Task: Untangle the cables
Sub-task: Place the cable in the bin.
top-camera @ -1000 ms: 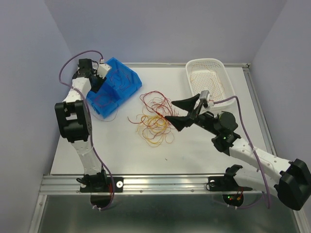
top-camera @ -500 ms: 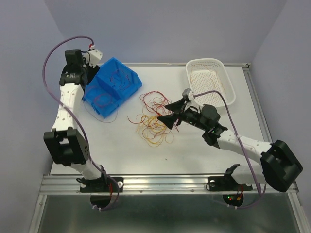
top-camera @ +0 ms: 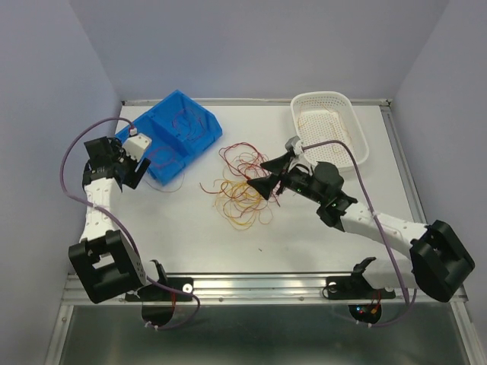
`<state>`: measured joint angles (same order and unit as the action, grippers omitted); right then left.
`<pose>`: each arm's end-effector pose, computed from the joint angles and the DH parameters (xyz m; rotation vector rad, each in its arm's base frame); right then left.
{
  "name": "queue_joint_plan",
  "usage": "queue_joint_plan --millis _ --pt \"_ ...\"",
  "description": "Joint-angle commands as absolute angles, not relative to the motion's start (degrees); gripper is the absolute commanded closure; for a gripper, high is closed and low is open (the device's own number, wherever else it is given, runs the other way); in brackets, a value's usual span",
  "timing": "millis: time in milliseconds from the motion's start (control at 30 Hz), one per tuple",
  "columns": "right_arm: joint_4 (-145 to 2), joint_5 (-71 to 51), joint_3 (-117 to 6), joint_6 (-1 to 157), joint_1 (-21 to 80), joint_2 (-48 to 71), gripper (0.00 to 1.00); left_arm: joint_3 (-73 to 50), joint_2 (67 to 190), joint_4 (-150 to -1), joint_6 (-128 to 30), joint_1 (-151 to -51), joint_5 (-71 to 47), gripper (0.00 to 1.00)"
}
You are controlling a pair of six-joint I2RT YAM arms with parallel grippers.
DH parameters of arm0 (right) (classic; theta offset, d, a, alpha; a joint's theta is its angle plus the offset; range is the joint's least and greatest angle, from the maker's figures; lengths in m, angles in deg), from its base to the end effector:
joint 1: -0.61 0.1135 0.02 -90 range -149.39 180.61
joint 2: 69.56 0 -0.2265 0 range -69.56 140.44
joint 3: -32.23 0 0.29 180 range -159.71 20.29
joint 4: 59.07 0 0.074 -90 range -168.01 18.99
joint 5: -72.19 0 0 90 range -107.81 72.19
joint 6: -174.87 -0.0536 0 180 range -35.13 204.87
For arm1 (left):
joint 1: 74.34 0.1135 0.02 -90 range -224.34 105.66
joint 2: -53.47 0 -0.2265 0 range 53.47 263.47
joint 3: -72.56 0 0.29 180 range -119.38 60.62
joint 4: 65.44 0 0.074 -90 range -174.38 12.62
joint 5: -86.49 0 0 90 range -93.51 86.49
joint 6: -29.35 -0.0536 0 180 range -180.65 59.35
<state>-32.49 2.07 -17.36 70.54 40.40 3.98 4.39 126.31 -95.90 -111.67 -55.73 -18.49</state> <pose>0.2535 0.2349 0.2187 -0.6350 1.4868 1.0056 0.3315 0.0970 0.2339 0.7528 2.0561 0.4117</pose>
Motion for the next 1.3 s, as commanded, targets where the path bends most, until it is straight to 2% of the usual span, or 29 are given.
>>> queue_joint_plan --millis 0,100,167,300,600,833,867,900,1000,1033,1133,1267 --pt "-30.5 0.2 -14.4 73.2 40.2 -1.4 0.15 5.6 128.3 -89.6 -115.4 -52.5 -31.9 0.17" --pt "-31.5 -2.0 -12.2 74.3 39.6 -5.3 0.15 3.1 135.6 -89.8 -116.5 -48.0 -42.5 0.18" --pt "-32.0 -2.6 -11.3 74.5 39.3 -6.9 0.15 1.6 138.6 -89.7 -117.0 -46.2 -44.9 0.19" --pt "-32.3 -3.4 -9.9 75.0 38.9 -9.4 0.15 -3.7 147.1 -89.8 -116.9 -45.2 -46.9 0.26" --pt "-32.3 -2.9 -10.2 75.7 38.8 -8.4 0.15 -7.6 153.9 -87.8 -117.0 -44.5 -49.0 0.32" --pt "-32.4 -2.7 -10.6 75.9 38.8 -7.5 0.16 -9.4 158.5 -86.7 -116.5 -44.5 -50.3 0.56" --pt "-32.4 -2.6 -10.6 75.9 38.8 -7.6 0.16 -9.6 158.7 -86.1 -115.7 -44.5 -50.5 0.65" --pt "-32.5 -2.5 -10.6 75.9 38.8 -7.6 0.16 -9.6 158.8 -85.5 -115.0 -44.3 -50.6 0.67" --pt "-32.5 -2.5 -10.6 75.9 38.8 -7.6 0.16 -9.6 158.4 -84.8 -114.1 -43.8 -51.9 0.87" --pt "-32.5 -2.6 -10.6 75.9 38.7 -7.5 0.16 -9.4 157.7 -84.8 -114.0 -43.8 -52.2 1.00" --pt "-32.5 -2.6 -10.7 75.9 38.7 -7.4 0.16 -9.3 155.6 -85.6 -114.2 -43.8 -52.3 1.00" --pt "-32.6 -2.6 -10.8 76.0 38.7 -7.2 0.16 -12.8 153.8 -96.1 -115.9 -43.8 -53.3 1.00"
